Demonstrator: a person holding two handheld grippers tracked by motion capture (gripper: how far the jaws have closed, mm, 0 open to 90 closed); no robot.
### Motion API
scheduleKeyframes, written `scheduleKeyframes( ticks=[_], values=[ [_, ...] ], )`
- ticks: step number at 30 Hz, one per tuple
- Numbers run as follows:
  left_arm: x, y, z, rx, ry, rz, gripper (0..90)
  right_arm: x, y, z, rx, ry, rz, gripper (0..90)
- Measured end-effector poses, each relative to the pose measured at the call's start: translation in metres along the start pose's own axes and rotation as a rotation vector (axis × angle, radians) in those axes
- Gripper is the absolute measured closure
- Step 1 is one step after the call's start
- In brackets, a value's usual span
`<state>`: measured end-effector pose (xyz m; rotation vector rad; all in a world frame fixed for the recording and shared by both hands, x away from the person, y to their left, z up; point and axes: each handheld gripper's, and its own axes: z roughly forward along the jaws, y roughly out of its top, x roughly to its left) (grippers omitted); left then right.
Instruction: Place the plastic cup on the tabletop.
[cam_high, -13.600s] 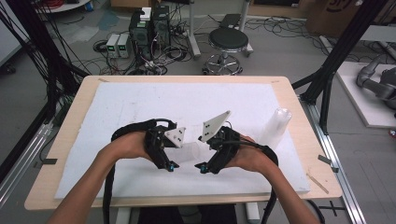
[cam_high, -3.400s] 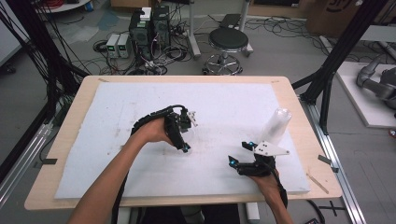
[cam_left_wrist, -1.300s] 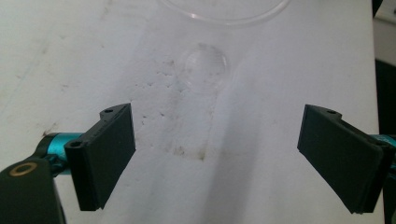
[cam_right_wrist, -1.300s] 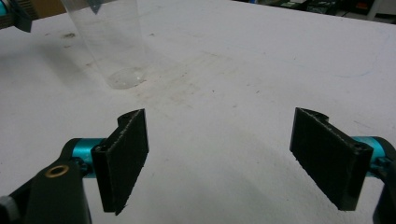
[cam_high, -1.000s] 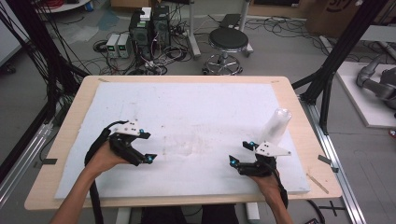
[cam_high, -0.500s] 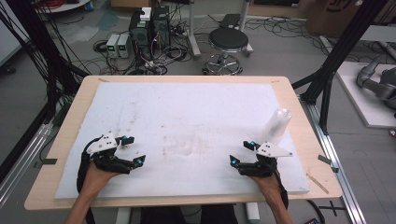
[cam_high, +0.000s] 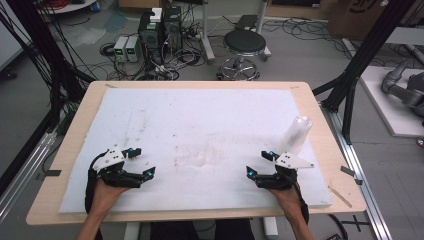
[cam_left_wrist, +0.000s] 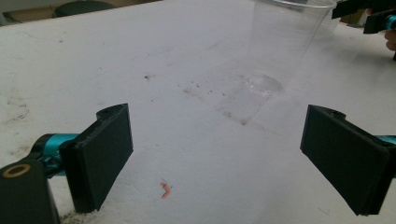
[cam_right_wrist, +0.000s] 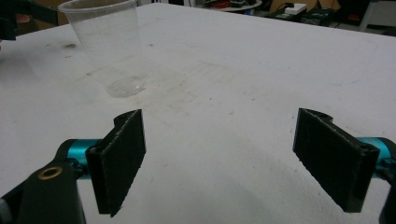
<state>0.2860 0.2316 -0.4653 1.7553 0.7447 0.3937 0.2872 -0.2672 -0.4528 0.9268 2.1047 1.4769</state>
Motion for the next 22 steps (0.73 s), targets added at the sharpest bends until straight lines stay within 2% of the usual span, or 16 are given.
scheduleKeyframes(
  ticks=[13,22],
  values=[
    [0.0014,-0.0016,-0.003,-0.026,0.016,-0.019,9.2,-0.0003,0.0001,0.0003,0.007,-0.001,0.007,14.7],
    [0.002,-0.0022,-0.0037,-0.036,0.019,-0.026,9.2,0.0002,-0.0003,-0.0005,-0.006,-0.005,-0.009,14.7]
  ],
)
